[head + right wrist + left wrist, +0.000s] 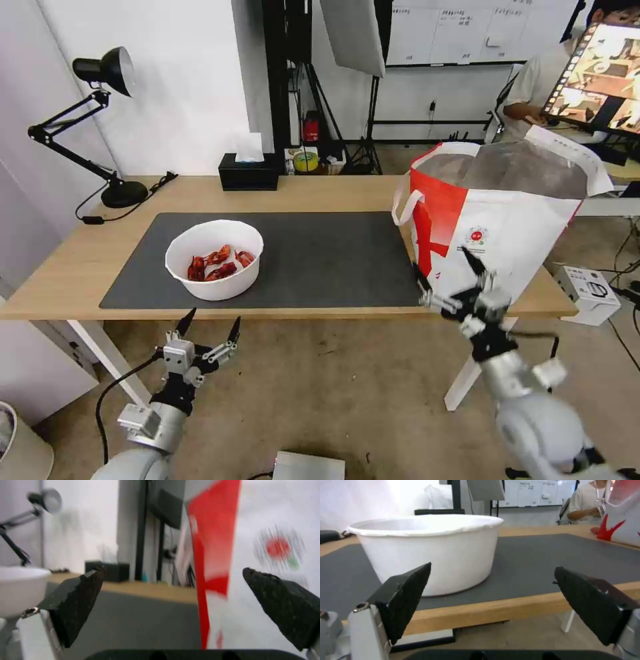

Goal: Pick up the trash from the table and place it into the takeout bag.

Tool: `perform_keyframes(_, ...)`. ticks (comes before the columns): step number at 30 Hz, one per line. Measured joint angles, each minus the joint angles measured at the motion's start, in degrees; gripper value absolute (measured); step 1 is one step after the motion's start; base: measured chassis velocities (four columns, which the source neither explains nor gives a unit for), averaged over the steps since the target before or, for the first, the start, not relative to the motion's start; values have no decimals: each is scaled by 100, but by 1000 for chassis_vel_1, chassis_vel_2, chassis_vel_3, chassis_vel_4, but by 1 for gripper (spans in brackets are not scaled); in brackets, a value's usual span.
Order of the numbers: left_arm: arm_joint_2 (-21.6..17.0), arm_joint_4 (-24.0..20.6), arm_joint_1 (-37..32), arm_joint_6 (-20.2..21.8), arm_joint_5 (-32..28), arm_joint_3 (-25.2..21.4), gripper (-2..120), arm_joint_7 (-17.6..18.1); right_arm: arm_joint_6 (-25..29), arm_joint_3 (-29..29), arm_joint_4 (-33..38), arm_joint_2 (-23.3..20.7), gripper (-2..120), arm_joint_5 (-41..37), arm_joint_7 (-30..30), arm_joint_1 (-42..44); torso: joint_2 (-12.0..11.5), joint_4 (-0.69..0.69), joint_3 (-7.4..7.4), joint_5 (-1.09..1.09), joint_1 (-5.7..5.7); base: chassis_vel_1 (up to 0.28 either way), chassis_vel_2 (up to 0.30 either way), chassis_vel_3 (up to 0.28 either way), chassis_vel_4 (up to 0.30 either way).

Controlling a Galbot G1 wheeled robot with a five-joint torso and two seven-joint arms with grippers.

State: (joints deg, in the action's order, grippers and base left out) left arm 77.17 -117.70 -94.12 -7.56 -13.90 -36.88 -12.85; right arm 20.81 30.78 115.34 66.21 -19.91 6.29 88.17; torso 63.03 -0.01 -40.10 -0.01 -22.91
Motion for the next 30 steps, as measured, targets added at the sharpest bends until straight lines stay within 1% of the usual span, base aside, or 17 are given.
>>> perform_keyframes(2,-26,2,17,83,17,16,100,13,40,17,-105,183,100,116,-16,173,0,1,0,0,0,0,0,0,0)
perform_keyframes(3,-26,2,17,83,17,16,100,13,40,17,-105,183,100,116,-16,173,0,1,0,0,0,0,0,0,0)
perform_keyframes(6,-85,30,88,122,-5,40,100,113,103,10,-257,373,100,276,-55,332,0,1,0,0,0,0,0,0,0)
perform_keyframes(11,-127,47,160,130,-51,36,100,163,110,-61,-353,523,100,481,-149,414,0,0,0,0,0,0,0,0,0)
perform_keyframes(13,-136,66,183,132,-104,26,100,168,95,-173,-434,613,100,575,-281,422,0,1,0,0,0,0,0,0,0)
perform_keyframes(15,-140,78,192,132,-146,18,100,169,-73,-310,-474,692,100,651,-482,420,0,0,-1,0,0,0,0,0,0)
perform_keyframes(16,-140,78,192,132,-146,18,100,169,-73,-310,-474,692,100,651,-482,420,0,0,-1,0,0,0,0,0,0)
perform_keyframes(18,-144,79,192,132,-186,4,100,169,-364,-510,-472,764,100,740,-754,410,0,1,0,0,0,0,0,0,0)
perform_keyframes(19,-144,79,192,132,-186,4,100,169,-364,-510,-472,764,100,740,-754,410,0,1,0,0,0,0,0,0,0)
perform_keyframes(22,-144,79,194,132,-215,-10,100,168,-725,-814,-341,826,100,902,-1042,357,-1,1,0,0,0,0,0,0,0)
perform_keyframes(30,-88,75,204,132,-219,-40,100,168,-1021,-1086,-74,767,100,940,-1211,302,-1,1,-1,0,0,0,0,0,0)
